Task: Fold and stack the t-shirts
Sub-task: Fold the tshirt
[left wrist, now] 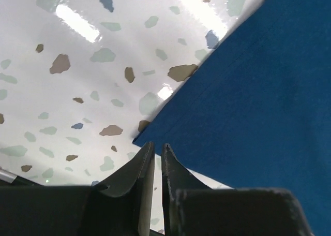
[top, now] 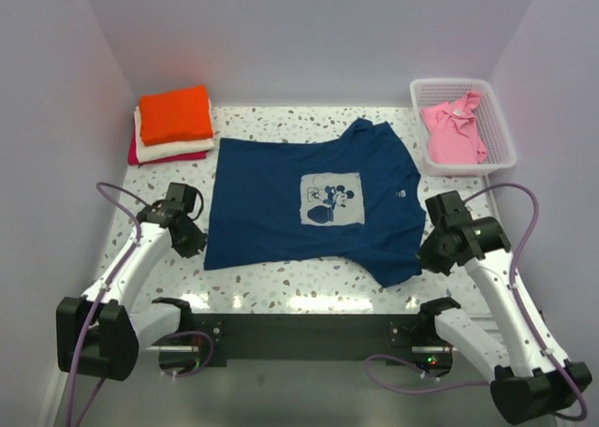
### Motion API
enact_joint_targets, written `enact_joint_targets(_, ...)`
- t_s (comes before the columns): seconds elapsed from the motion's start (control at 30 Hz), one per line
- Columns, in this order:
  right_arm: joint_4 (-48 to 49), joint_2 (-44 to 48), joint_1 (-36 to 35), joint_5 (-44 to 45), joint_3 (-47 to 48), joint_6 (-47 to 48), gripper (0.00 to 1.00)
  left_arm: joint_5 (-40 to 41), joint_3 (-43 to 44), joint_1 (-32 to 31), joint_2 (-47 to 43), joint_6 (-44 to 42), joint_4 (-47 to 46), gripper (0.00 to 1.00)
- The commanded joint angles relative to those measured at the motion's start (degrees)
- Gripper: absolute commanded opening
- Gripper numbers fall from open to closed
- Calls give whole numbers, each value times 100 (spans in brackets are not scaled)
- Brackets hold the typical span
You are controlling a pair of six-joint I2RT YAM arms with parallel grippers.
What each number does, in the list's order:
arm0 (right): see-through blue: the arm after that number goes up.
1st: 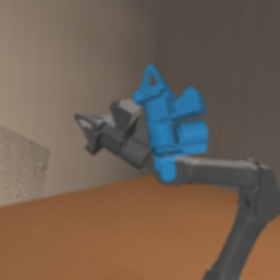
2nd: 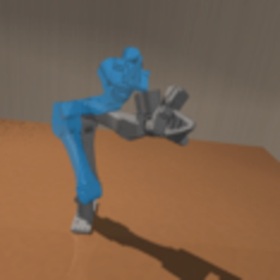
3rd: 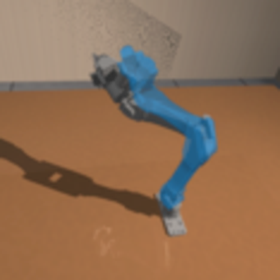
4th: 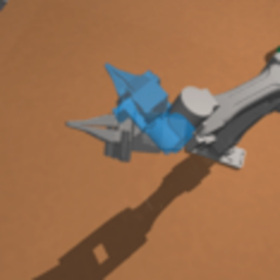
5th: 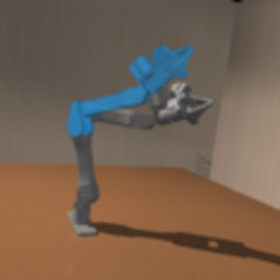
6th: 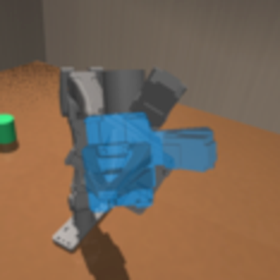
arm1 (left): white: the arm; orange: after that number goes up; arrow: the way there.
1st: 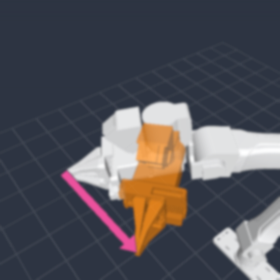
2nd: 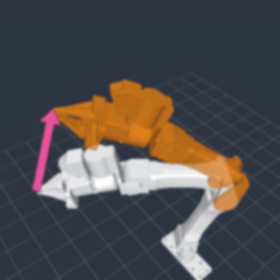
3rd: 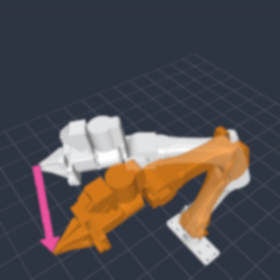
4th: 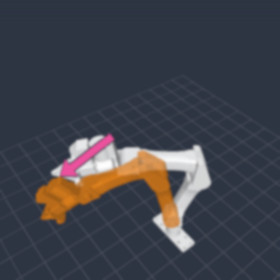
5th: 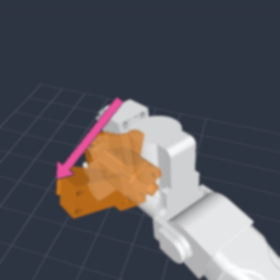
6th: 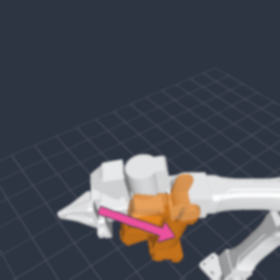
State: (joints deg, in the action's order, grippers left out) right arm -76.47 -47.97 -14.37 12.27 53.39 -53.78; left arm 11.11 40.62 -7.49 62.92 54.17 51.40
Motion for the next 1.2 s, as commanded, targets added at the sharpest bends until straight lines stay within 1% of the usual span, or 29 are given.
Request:
enact_joint_targets(0.0,-203,-406,-13,-50,-83,148,0,-232,209,46,98,-231,-611,16)
enact_joint_targets(0.03,-37,-624,-22,-58,4,140,0,-389,209,45,159,-319,-813,16)
enact_joint_targets(0.13,175,-959,-13,-15,93,104,0,-522,306,45,308,-407,-921,16)
enact_joint_targets(0.23,308,-1144,-22,-23,163,104,0,-155,289,37,318,-294,-719,17)
enact_joint_targets(0.27,360,-1206,-13,-14,137,96,0,-101,245,45,292,-258,-640,27)
enact_joint_targets(0.33,422,-1215,-4,-6,85,87,0,13,69,45,248,-100,-578,42)
enact_joint_targets(0.43,545,-1250,-13,-23,-56,87,0,31,-203,37,204,76,-543,50)
enact_joint_targets(0.53,659,-1347,-13,-93,-153,148,0,-83,-388,19,195,242,-534,54)
enact_joint_targets(0.63,782,-1443,-22,-102,-241,236,0,-92,-581,-68,142,453,-534,55)
enact_joint_targets(0.77,879,-1540,-13,-85,-302,324,0,-4,-775,-402,89,805,-508,56)
enact_joint_targets(0.9,949,-1576,-13,-85,-320,394,0,-162,-985,-526,142,902,-806,54)
enact_joint_targets(1.0,949,-1593,-13,-85,-294,421,0,-101,-942,-561,291,911,-860,51)
enact_joint_targets(1.13,923,-1576,-13,12,-250,430,0,285,-810,-552,274,867,-851,39)
enact_joint_targets(1.17,888,-1584,-13,47,-232,430,0,338,-784,-552,257,850,-842,38)
